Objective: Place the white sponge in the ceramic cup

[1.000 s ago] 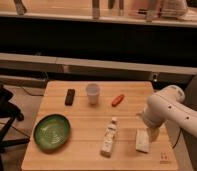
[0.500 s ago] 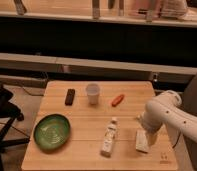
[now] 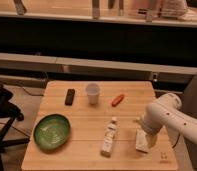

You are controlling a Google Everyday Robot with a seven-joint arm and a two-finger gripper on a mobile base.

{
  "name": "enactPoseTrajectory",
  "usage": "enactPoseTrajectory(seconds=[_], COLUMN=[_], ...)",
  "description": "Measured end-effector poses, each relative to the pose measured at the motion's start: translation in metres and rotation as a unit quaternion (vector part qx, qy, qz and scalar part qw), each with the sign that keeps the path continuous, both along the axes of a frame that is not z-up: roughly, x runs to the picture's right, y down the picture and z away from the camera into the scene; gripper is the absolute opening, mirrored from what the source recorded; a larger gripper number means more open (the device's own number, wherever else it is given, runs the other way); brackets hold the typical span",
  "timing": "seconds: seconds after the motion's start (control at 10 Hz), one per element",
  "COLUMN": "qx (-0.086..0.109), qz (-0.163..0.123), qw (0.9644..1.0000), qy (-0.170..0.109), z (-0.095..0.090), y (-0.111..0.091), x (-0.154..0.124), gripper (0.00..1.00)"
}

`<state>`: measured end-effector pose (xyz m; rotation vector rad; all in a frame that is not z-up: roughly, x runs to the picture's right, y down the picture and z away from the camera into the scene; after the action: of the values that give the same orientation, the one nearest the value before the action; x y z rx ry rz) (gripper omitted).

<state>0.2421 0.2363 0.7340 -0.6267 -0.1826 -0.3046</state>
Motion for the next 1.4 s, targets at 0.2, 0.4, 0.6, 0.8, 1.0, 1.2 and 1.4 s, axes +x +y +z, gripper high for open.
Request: enactPoseTrajectory(seconds=[0.2,0.4,0.6,0.8,1.0,1.2,1.4], qx=[-0.002,-0.005,-0.008,-0.010,-0.015,-0.022,-0.027], qz=[0.000,0.001,0.003,0.005,0.005,0.003,0.002], qw=[1.0000,0.9999,0.9998,0.9997,0.9996,0.9995,0.9994], qy=[-0.008,-0.013,-0.019,-0.021,-0.023,-0.024,-0.023], z=[0.006,0.008,0.014,0.019,0.023,0.028,0.031], y=[0.006,0.011,0.018,0.023,0.028,0.034,0.038], x=[-0.002,-0.001,-0.001,0.000,-0.001,-0.001,0.000], gripper=[0.80,0.80,0.80,0.80,0.80,0.80,0.80])
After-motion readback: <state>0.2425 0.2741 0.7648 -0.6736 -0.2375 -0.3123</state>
